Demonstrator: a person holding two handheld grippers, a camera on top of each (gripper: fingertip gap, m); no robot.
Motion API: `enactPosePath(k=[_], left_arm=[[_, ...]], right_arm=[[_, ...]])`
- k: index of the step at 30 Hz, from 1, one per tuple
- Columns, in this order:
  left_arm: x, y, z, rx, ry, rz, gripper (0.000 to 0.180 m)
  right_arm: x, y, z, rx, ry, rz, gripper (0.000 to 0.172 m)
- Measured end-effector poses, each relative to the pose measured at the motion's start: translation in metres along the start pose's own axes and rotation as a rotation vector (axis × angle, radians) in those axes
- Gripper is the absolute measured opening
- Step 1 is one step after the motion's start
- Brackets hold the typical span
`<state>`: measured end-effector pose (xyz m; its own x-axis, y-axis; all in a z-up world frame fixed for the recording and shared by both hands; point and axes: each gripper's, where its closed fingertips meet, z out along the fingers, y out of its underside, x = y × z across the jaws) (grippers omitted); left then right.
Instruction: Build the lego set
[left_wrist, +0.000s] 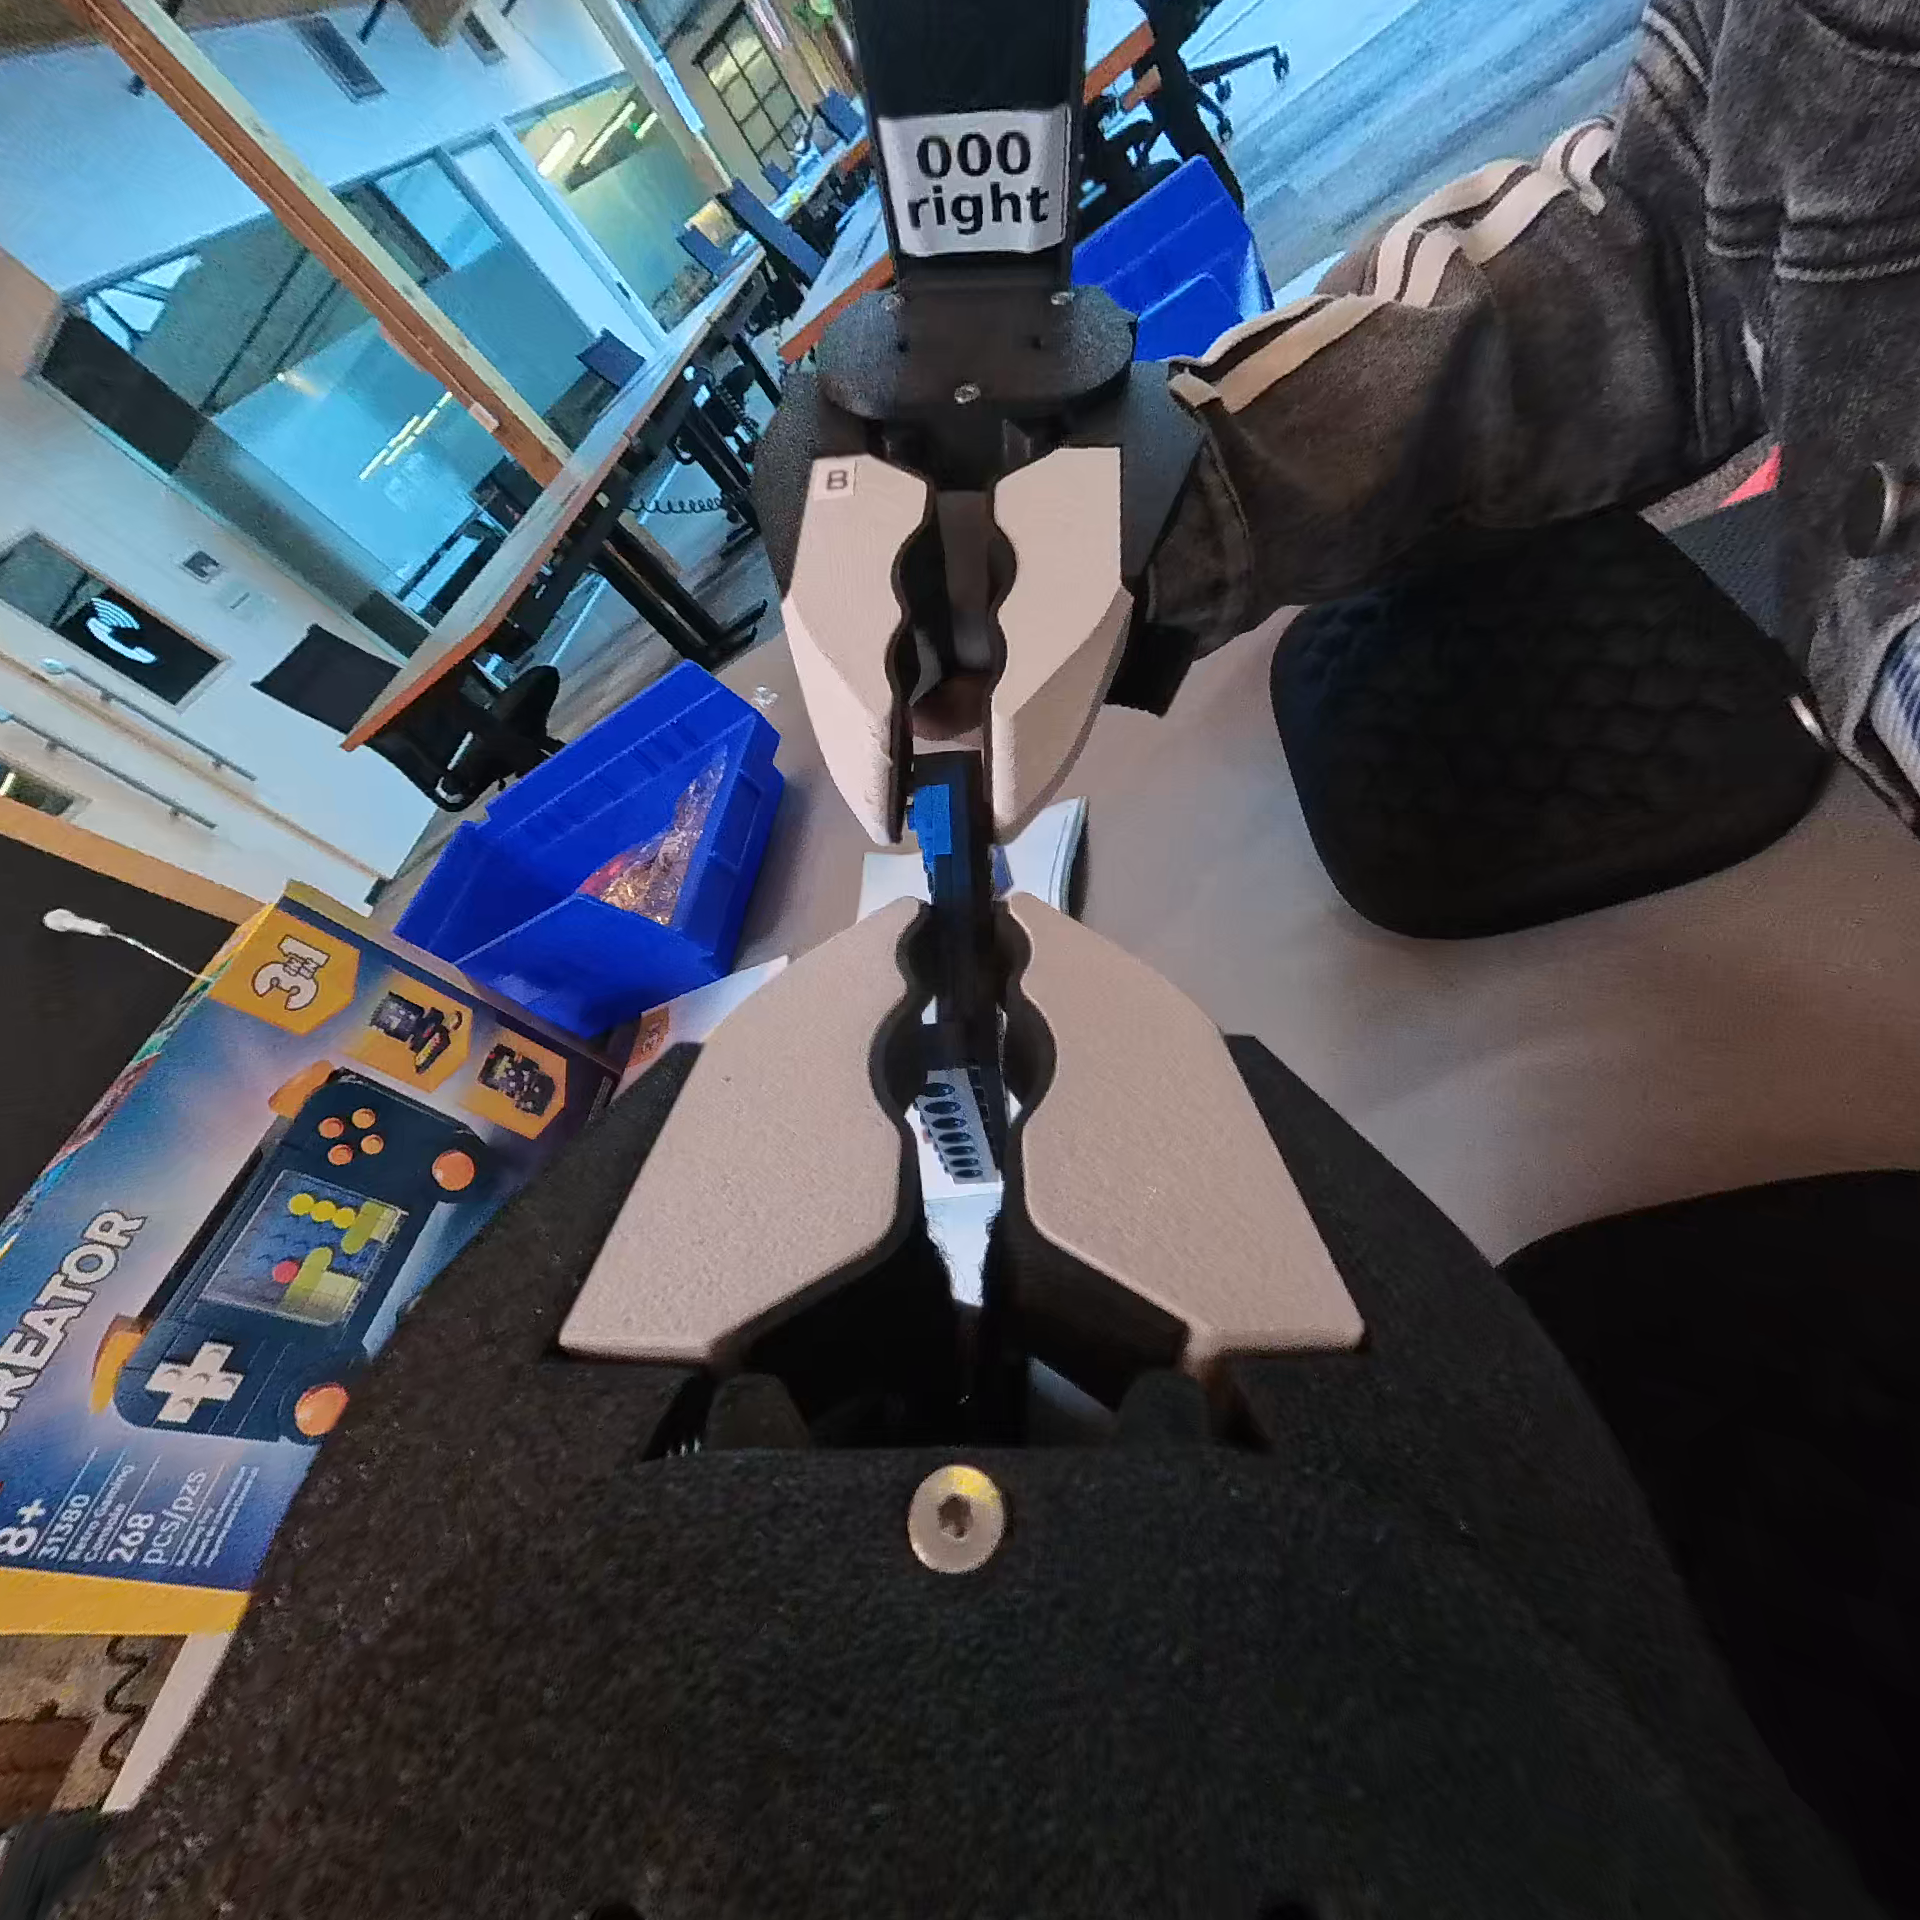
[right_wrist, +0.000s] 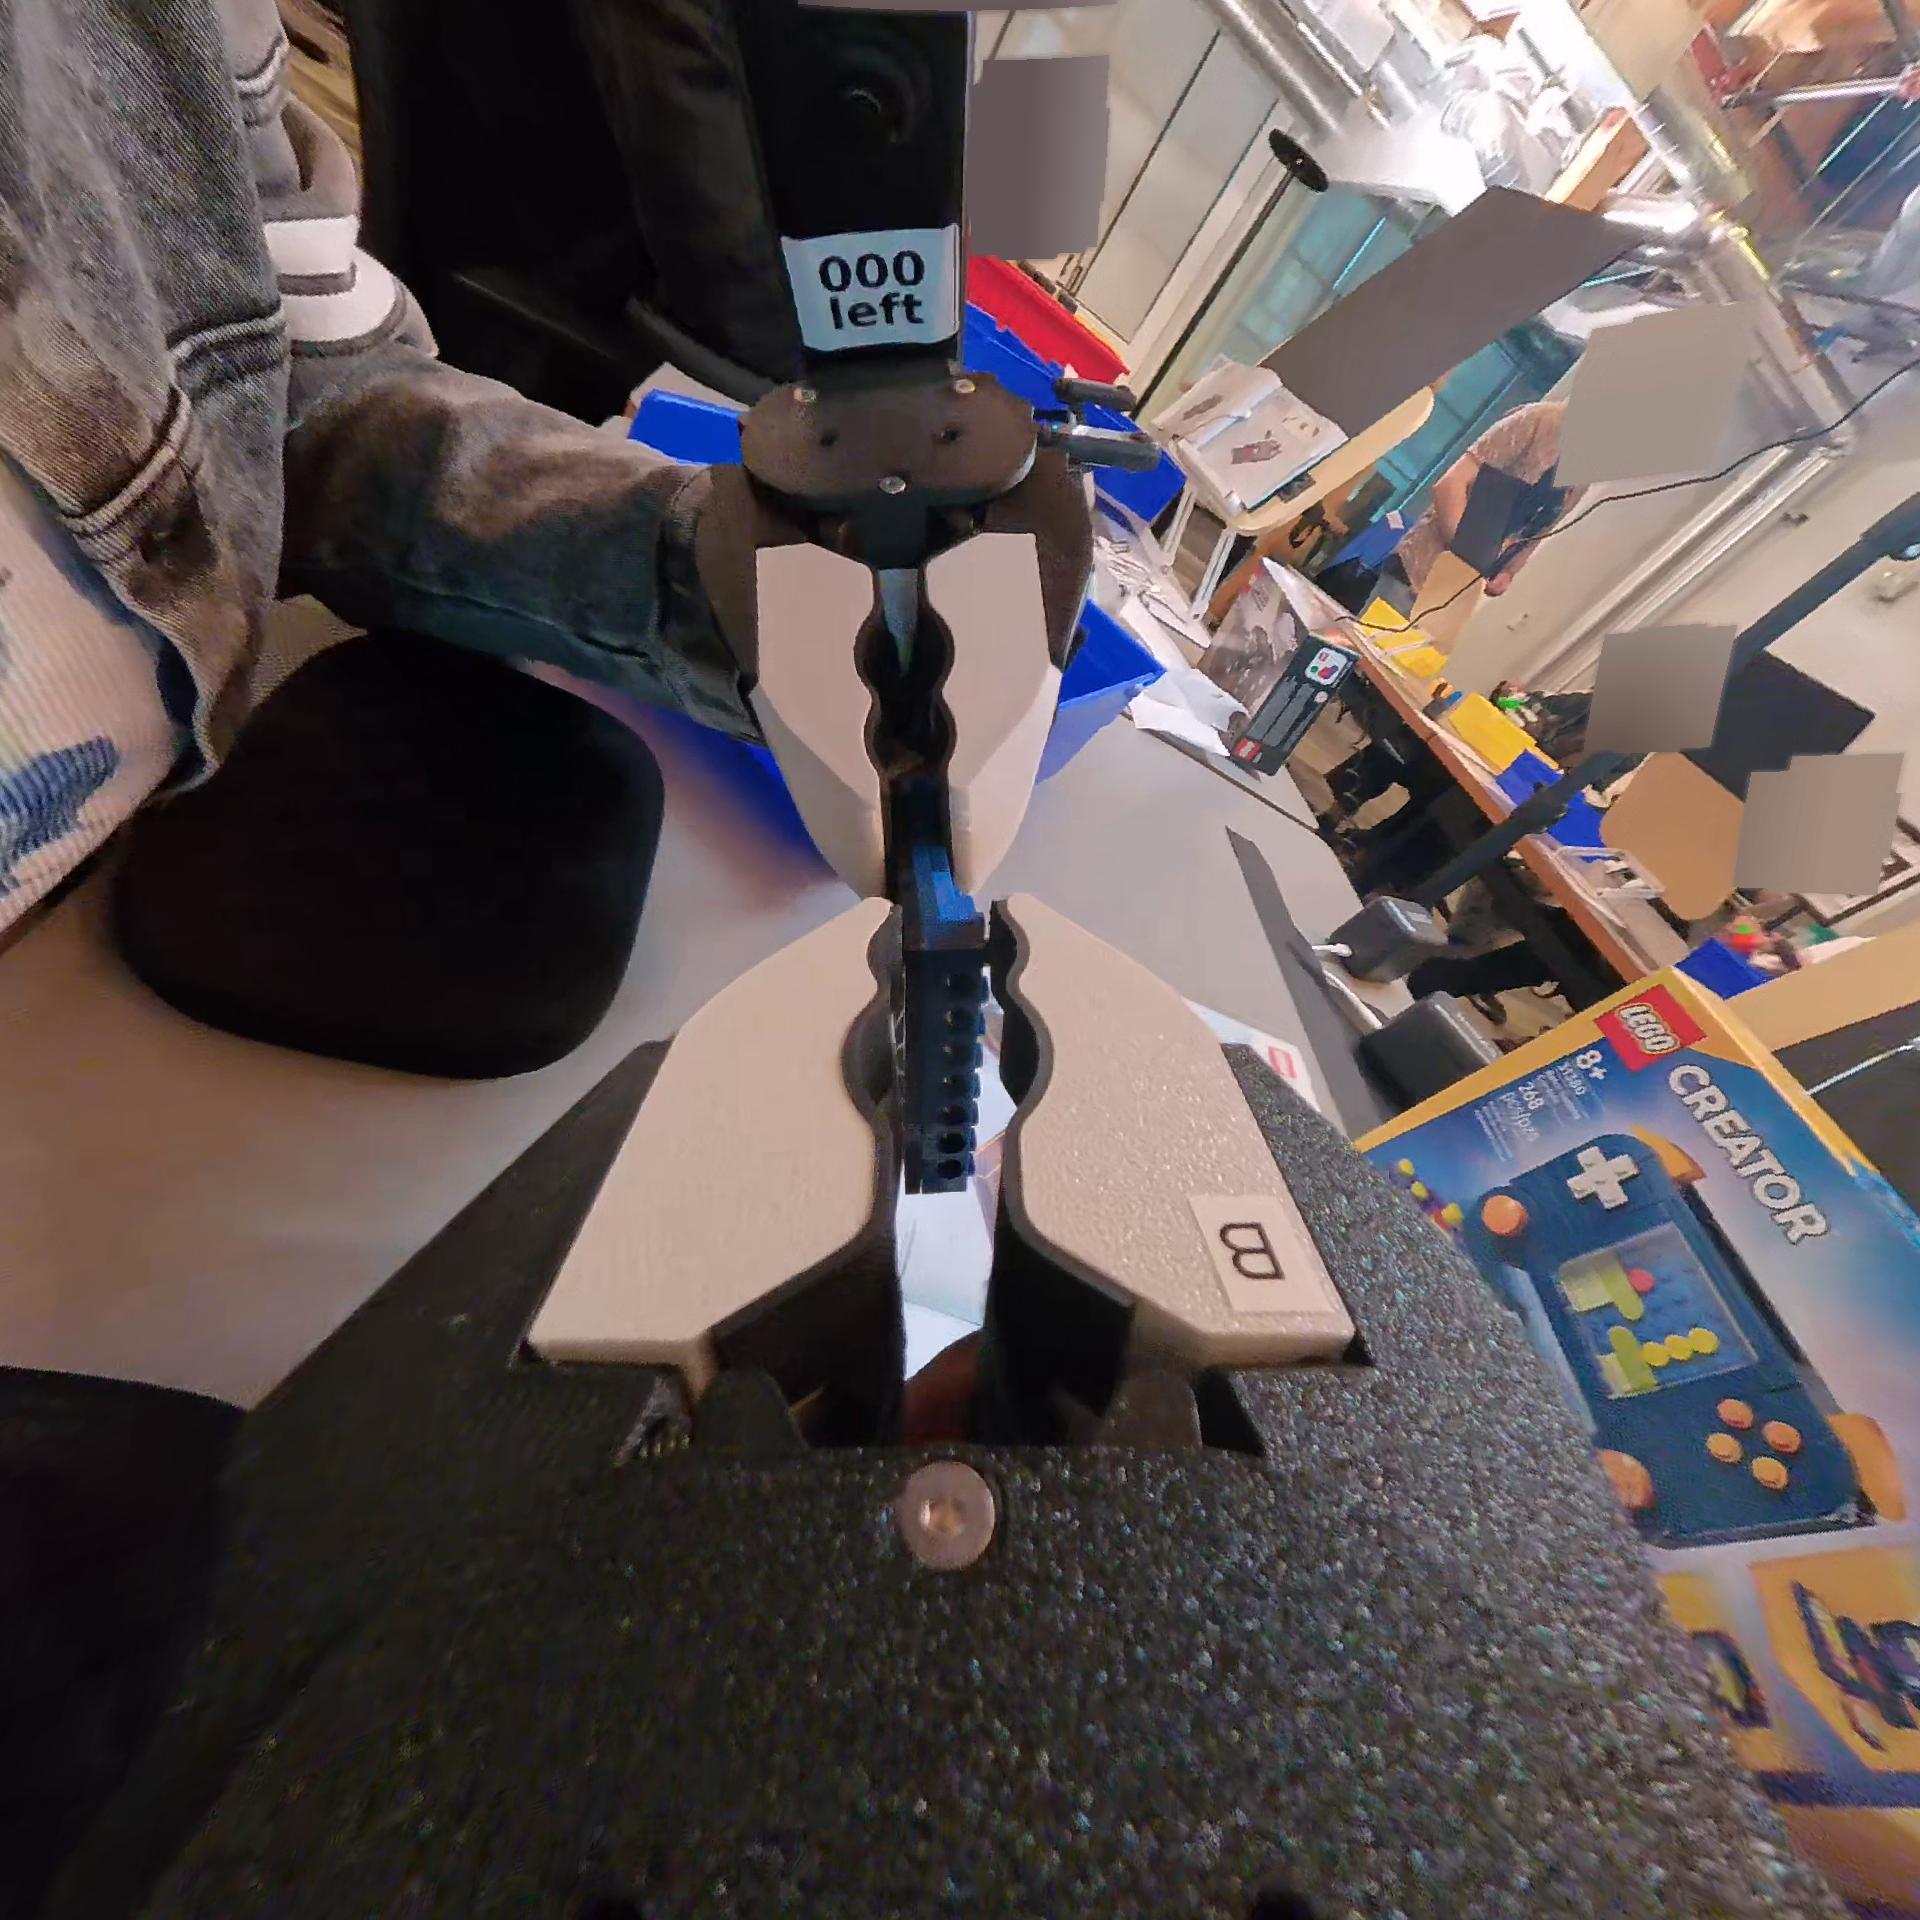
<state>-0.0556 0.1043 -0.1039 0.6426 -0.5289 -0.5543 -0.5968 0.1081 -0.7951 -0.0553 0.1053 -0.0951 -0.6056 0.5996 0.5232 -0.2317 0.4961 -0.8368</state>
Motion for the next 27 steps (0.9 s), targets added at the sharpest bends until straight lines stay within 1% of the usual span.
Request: enactPosePath(k=[1,5,9,12,13,14,15,16,17,19,21,23,25,27], left_arm=[[0.001,0.0,0.0,-0.002,0.004,0.002,0.009],[0.005,0.0,0.0,0.035,0.045,-0.044,0.009],[0.005,0.003,0.001,0.012,0.048,-0.038,0.009],[0.005,0.003,0.004,-0.001,0.026,-0.033,0.009],[0.006,0.006,0.005,-0.021,0.009,-0.027,0.017],[0.006,0.012,0.005,-0.051,-0.016,-0.022,0.043],[0.005,0.02,0.004,-0.085,-0.042,-0.033,0.059],[0.006,0.026,0.001,-0.096,-0.054,-0.062,0.066],[0.007,0.028,-0.003,-0.074,-0.065,-0.109,0.067],[0.007,0.028,-0.01,0.019,-0.102,-0.236,0.063],[-0.002,0.028,-0.018,0.123,-0.181,-0.381,0.062],[-0.011,0.027,-0.026,0.202,-0.253,-0.465,0.063],[-0.02,0.026,-0.034,0.257,-0.318,-0.487,0.063],[-0.026,0.025,-0.038,0.287,-0.353,-0.492,0.064]], right_arm=[[-0.001,0.0,0.0,0.001,-0.006,0.003,0.015],[-0.004,0.0,0.0,0.003,-0.032,0.026,0.015],[-0.005,0.004,0.0,-0.001,-0.02,0.028,0.015],[-0.006,0.005,-0.002,-0.001,0.023,-0.02,0.015],[-0.008,0.008,-0.003,-0.017,0.037,-0.059,0.015],[-0.011,0.015,-0.004,-0.05,0.055,-0.115,0.016],[-0.014,0.024,-0.005,-0.101,0.075,-0.187,0.015],[-0.018,0.035,-0.005,-0.162,0.091,-0.267,0.015],[-0.024,0.046,-0.003,-0.224,0.098,-0.357,0.015],[-0.038,0.068,0.002,-0.33,0.083,-0.554,0.015],[-0.052,0.084,0.009,-0.386,0.042,-0.708,0.015],[-0.062,0.088,0.015,-0.352,0.019,-0.754,0.015],[-0.064,0.085,0.018,-0.302,0.017,-0.753,0.016],[-0.067,0.085,0.018,-0.271,-0.008,-0.737,0.016]])
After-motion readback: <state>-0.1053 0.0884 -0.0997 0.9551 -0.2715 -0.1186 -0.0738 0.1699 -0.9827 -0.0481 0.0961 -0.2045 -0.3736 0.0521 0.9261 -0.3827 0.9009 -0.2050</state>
